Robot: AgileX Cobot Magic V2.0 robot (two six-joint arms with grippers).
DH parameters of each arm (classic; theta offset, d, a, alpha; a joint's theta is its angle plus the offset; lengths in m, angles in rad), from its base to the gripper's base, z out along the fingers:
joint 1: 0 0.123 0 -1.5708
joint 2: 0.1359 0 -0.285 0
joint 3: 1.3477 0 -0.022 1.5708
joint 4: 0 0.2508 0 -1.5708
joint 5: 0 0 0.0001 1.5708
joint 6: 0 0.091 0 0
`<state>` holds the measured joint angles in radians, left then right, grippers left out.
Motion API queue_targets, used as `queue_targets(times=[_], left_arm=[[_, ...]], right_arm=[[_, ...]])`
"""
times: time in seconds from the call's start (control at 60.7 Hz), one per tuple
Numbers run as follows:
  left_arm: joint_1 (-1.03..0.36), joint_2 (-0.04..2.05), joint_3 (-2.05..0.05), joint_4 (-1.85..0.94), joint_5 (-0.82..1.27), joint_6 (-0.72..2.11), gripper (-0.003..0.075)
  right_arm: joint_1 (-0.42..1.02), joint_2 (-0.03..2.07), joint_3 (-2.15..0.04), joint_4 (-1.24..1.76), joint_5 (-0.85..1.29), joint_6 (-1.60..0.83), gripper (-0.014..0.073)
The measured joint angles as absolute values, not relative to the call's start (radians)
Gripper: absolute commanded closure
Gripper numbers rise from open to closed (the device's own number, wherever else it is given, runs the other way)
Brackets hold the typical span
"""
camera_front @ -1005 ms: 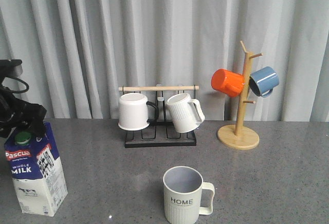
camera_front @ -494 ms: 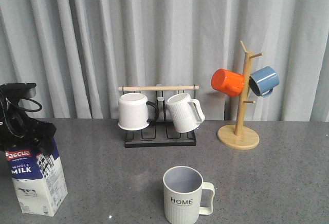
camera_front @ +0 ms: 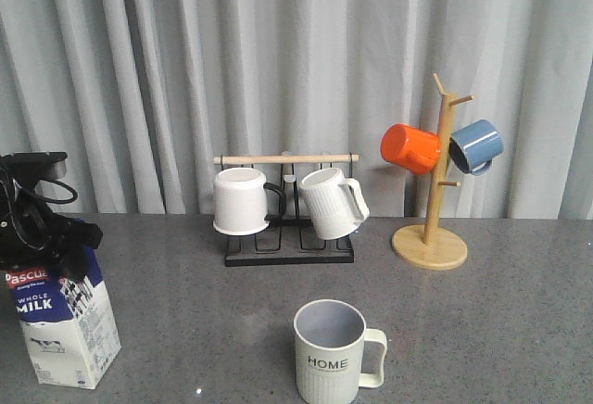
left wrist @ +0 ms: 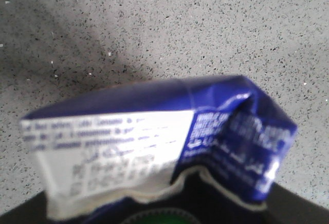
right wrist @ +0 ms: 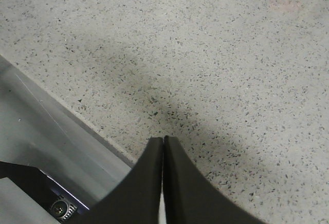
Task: Place milk next to cup
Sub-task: 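Lift the milk carton with the left gripper toward the mug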
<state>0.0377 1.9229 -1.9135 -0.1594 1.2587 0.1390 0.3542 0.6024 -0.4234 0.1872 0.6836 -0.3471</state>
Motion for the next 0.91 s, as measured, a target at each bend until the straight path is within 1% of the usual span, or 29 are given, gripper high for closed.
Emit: queue_targets(times=[0.099,0.247,0.593,0.725,0.906], left_arm=[[0.038,1.923,-1.914,-0.175,1.259,0.139,0.0527],[0.038,1.925,-1.956,-0.255,1.260,0.139,0.0547],[0.027,1.925,-2.240,-0.632,1.256,0.143,0.0546],[-0.021,1.924,-2.327,-0.702,1.212,0.151,0.0546],[-0.116,1.929,-2.361,-0.709,1.181,0.165,0.0546]], right_arm=[[0.354,0.602,-0.423,0.187,0.684,-0.347,0.0599],[0.354,0.602,-0.423,0.187,0.684,-0.347,0.0599],[0.354,0.602,-0.423,0.187,0.684,-0.347,0.0599],[0.354,0.602,-0.423,0.187,0.684,-0.347,0.0599],[0.354,0.602,-0.423,0.187,0.684,-0.347,0.0599]])
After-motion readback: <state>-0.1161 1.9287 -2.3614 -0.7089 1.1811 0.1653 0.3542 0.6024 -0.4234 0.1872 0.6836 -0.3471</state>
